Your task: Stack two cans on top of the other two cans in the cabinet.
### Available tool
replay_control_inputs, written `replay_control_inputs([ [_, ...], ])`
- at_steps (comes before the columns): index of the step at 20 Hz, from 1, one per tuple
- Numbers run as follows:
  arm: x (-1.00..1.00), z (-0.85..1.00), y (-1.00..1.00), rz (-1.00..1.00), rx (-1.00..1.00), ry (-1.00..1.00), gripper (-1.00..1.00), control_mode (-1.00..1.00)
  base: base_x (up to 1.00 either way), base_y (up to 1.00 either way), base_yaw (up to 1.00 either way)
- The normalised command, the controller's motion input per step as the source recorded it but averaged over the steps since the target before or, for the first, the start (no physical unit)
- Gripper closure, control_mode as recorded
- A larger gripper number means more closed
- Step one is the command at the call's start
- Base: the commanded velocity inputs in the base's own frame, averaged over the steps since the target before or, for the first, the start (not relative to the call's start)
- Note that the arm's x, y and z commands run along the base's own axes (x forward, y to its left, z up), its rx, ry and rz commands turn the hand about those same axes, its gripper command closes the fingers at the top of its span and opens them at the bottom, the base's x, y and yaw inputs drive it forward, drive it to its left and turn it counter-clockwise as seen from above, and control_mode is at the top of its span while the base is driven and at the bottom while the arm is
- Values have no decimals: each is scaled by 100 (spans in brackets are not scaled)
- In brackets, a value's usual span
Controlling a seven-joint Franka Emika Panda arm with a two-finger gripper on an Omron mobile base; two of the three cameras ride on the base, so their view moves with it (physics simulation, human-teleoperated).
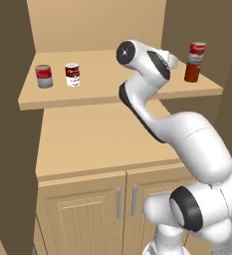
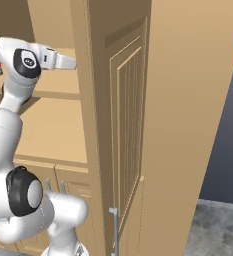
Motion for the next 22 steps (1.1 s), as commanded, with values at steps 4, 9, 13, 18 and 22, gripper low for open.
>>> replay_control_inputs([
  [4,-19,-1,29,82,0,6,-100,-100,0,0,0],
  [9,-11,-15,32,85,2,1,-100,-100,0,0,0],
  [13,1,-1,40,64,22,10,-100,-100,0,0,0],
  [18,0,2,53,50,17,13,-100,-100,0,0,0],
  [22,-3,15,58,31,2,24,-100,-100,0,0,0],
])
